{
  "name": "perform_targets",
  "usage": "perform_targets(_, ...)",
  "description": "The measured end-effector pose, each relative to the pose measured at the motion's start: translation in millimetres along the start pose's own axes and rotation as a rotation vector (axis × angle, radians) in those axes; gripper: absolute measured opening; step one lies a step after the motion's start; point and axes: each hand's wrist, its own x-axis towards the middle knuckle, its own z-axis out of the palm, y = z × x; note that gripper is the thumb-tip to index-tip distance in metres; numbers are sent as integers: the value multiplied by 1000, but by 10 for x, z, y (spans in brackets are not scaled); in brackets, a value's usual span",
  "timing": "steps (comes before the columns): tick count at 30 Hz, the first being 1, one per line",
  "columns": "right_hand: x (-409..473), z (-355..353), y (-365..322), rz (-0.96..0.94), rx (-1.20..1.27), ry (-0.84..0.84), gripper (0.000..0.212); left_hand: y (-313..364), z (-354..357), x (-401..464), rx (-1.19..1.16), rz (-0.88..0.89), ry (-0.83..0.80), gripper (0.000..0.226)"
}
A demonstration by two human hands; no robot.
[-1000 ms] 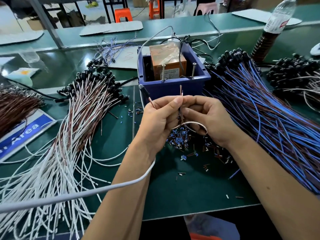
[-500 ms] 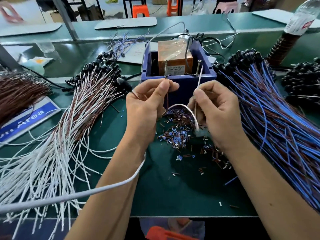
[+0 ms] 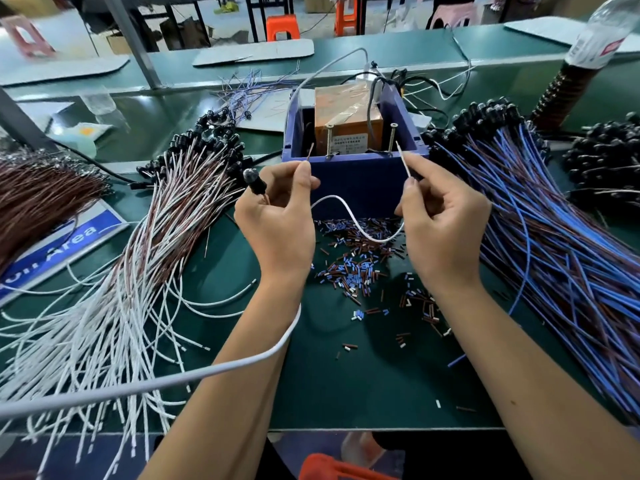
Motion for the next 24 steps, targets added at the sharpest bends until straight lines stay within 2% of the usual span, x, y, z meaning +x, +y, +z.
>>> perform_targets(6, 7, 32, 24, -17, -7, 17, 32, 8, 15, -24, 113, 64, -3, 11)
perform_targets(24, -15, 56, 3, -101, -66, 31, 33, 35, 56, -46, 66, 51, -83, 11)
